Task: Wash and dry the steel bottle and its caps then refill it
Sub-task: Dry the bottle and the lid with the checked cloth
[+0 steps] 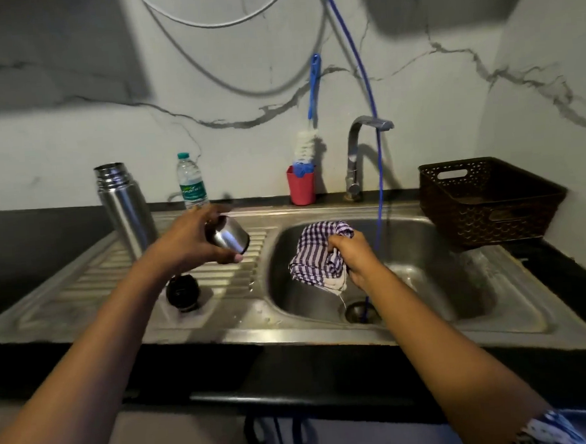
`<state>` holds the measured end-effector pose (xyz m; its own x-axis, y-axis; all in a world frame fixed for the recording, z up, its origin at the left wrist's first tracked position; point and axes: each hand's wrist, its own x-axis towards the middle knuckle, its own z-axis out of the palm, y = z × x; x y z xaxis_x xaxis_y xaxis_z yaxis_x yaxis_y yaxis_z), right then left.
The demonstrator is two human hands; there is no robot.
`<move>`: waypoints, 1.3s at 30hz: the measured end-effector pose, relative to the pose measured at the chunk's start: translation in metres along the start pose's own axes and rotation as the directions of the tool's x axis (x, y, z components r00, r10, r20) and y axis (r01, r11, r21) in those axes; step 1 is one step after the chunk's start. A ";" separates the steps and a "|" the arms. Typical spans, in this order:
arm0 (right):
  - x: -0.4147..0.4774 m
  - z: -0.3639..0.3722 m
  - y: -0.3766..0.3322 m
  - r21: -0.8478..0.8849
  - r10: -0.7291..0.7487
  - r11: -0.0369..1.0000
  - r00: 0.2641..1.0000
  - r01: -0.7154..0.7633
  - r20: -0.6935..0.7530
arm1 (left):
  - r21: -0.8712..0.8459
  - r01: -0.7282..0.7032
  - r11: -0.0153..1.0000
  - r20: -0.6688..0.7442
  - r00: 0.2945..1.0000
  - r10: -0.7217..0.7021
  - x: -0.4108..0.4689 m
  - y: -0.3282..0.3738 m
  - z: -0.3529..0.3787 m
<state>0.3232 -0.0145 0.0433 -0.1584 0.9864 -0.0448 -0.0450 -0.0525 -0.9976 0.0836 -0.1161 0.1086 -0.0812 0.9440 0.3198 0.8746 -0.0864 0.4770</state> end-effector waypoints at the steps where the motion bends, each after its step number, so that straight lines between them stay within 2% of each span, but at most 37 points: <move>1: -0.003 0.011 0.005 -0.009 -0.007 1.000 1.000 0.007 0.005 | -0.013 0.054 0.998 0.009 0.999 -0.054 -0.009 -0.014 -0.013; 4: -0.006 0.025 0.020 -0.158 -0.099 0.982 0.994 0.104 0.035 | -0.012 0.203 0.979 0.005 0.979 -0.203 -0.030 -0.056 -0.037; 7: -0.006 0.023 0.032 -0.248 -0.123 0.960 0.991 0.130 0.044 | 0.069 0.308 0.949 -0.020 0.951 -0.308 -0.048 -0.091 -0.043; 14: -0.002 0.024 0.037 -0.300 -0.104 0.945 0.990 0.127 0.091 | 0.216 0.336 0.917 -0.020 0.940 -0.340 -0.062 -0.139 -0.021; 21: 0.000 0.024 0.038 -0.317 -0.110 0.939 0.990 0.133 0.091 | 0.229 0.347 0.909 -0.017 0.936 -0.353 -0.061 -0.152 -0.010; 25: -0.001 0.024 0.037 -0.322 -0.119 0.936 0.988 0.145 0.099 | 0.275 0.333 0.902 0.018 0.936 -0.351 -0.062 -0.145 -0.013; 27: -0.002 0.023 0.037 -0.316 -0.123 0.937 0.988 0.147 0.095 | 0.288 0.284 0.915 0.005 0.955 -0.298 -0.061 -0.131 -0.019; 29: -0.002 0.023 0.037 -0.313 -0.128 0.938 0.987 0.151 0.092 | 0.198 0.217 0.956 0.010 0.975 -0.223 -0.056 -0.113 -0.025; 31: -0.002 0.022 0.037 -0.314 -0.136 0.936 0.986 0.160 0.098 | 0.167 0.136 0.977 0.091 0.984 -0.152 -0.051 -0.097 -0.025; 35: -0.002 0.020 0.039 -0.305 -0.146 0.936 0.983 0.173 0.107 | 0.322 0.072 0.944 0.300 0.938 -0.174 -0.035 -0.084 -0.010; 39: -0.001 0.018 0.039 -0.271 -0.153 0.946 0.983 0.176 0.107 | 0.405 0.060 0.912 0.305 0.932 -0.197 -0.021 -0.084 -0.001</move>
<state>0.3040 -0.0203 0.0054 -0.2538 0.9605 0.1140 0.1968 0.1666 -0.9662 0.0111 -0.1289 0.0626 -0.1020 0.9938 -0.0452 0.9866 0.1069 0.1231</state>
